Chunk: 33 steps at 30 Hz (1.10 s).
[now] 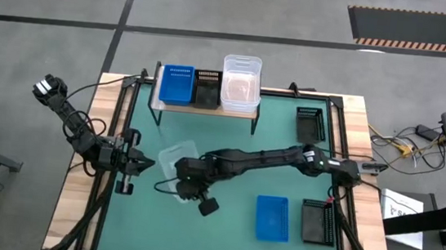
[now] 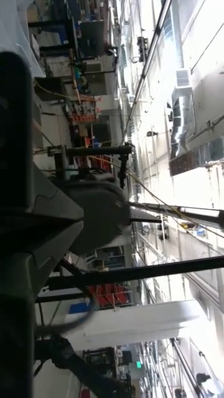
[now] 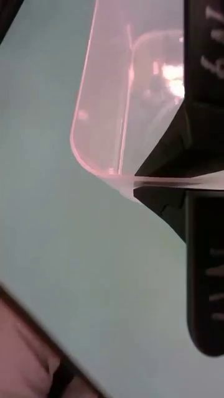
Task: Stack baskets on shelf by color
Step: Stack the transparent bin on the other transparent bins on the shelf
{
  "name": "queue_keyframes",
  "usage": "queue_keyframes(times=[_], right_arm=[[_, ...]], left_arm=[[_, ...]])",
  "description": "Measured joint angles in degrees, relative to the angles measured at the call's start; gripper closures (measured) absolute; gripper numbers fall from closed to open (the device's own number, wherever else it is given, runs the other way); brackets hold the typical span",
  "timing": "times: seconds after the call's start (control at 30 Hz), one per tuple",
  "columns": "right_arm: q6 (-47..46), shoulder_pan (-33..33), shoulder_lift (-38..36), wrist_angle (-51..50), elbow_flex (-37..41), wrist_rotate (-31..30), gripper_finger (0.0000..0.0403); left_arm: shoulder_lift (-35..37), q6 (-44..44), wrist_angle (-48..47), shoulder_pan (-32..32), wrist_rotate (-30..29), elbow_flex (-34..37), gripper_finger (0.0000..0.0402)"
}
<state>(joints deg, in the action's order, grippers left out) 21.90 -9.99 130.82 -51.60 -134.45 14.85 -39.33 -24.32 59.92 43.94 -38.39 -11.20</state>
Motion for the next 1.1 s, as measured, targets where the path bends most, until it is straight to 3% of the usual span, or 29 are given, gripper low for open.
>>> queue_keyframes(times=[0.3, 0.73, 0.9, 1.1], right_arm=[[-5.16, -4.19, -7.23, -3.53, 0.00, -4.56, 0.0394], [-5.03, -5.00, -20.37, -5.70, 0.00, -17.84, 0.0394], [-1.90, -2.64, -24.90, -7.34, 0.00, -25.02, 0.0394], [-1.66, 4.86, -28.08, -10.99, 0.00, -25.40, 0.0394]], left_arm=[[-0.16, 0.16, 0.09, -0.02, 2.33, -0.02, 0.0402], [-0.26, 0.14, 0.09, -0.07, 2.40, -0.02, 0.0402], [-0.36, 0.14, 0.10, -0.04, 2.42, -0.04, 0.0402], [-0.28, 0.12, 0.09, -0.04, 2.42, -0.04, 0.0402]])
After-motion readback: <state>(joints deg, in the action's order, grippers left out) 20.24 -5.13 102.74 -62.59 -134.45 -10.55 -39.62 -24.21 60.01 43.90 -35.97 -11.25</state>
